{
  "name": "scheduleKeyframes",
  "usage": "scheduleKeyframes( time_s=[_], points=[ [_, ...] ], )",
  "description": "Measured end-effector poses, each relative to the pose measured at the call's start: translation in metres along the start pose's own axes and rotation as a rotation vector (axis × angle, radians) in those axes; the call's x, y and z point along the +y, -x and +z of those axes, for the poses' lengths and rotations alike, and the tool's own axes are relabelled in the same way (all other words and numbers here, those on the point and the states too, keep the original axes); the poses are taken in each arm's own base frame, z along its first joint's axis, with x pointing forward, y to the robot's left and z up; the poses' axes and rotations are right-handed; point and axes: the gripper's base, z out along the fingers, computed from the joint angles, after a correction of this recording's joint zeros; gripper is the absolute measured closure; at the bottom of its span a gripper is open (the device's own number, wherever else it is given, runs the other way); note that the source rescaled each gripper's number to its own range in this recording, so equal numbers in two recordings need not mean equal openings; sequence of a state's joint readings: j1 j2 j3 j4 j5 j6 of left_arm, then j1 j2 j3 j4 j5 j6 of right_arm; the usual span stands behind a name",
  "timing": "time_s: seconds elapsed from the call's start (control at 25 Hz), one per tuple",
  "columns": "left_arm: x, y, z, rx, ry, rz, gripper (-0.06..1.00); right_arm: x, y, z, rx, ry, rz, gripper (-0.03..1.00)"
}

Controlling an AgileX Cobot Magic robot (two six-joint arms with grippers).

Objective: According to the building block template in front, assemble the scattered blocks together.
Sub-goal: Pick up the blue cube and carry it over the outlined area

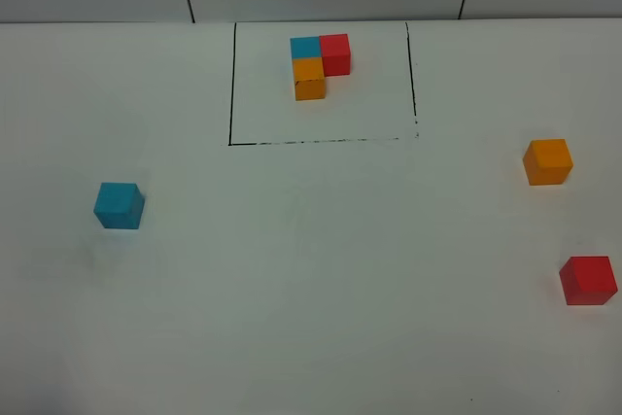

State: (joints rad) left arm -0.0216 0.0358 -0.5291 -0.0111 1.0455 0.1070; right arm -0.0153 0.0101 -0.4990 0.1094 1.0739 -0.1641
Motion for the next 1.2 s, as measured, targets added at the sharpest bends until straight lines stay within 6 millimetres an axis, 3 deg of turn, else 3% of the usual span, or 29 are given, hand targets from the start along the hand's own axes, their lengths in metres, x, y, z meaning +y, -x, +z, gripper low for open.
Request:
scheduleKeyframes(
  time_s=[0.16, 0.28, 0.4, 0.6, 0.76, 0.92, 1.08, 1.2],
  points=[
    [0.005, 0.036, 0.005, 0.057, 0.004, 0.003, 0.03, 0.0, 0.0, 0.0, 0.0, 0.0, 0.0, 0.24],
    [0.009, 0.074, 0.024, 0.159, -0.006, 0.003, -0.04, 0.0, 0.0, 0.0, 0.0, 0.0, 0.0, 0.24],
    [0.013, 0.114, 0.06, 0.289, -0.02, 0.002, -0.06, 0.0, 0.0, 0.0, 0.0, 0.0, 0.0, 0.24],
    [0.017, 0.154, 0.152, 0.539, -0.046, -0.071, -0.05, 0.0, 0.0, 0.0, 0.0, 0.0, 0.0, 0.24],
    [0.009, 0.149, 0.222, 0.702, -0.1, -0.085, -0.05, 0.0, 0.0, 0.0, 0.0, 0.0, 0.0, 0.24],
    [-0.017, 0.132, 0.271, 0.768, -0.148, -0.024, -0.05, 0.0, 0.0, 0.0, 0.0, 0.0, 0.0, 0.24],
    [-0.038, 0.119, 0.299, 0.782, -0.18, 0.011, -0.05, 0.0, 0.0, 0.0, 0.0, 0.0, 0.0, 0.24],
    [-0.041, 0.115, 0.308, 0.784, -0.177, 0.001, -0.05, 0.0, 0.0, 0.0, 0.0, 0.0, 0.0, 0.24]
  ],
)
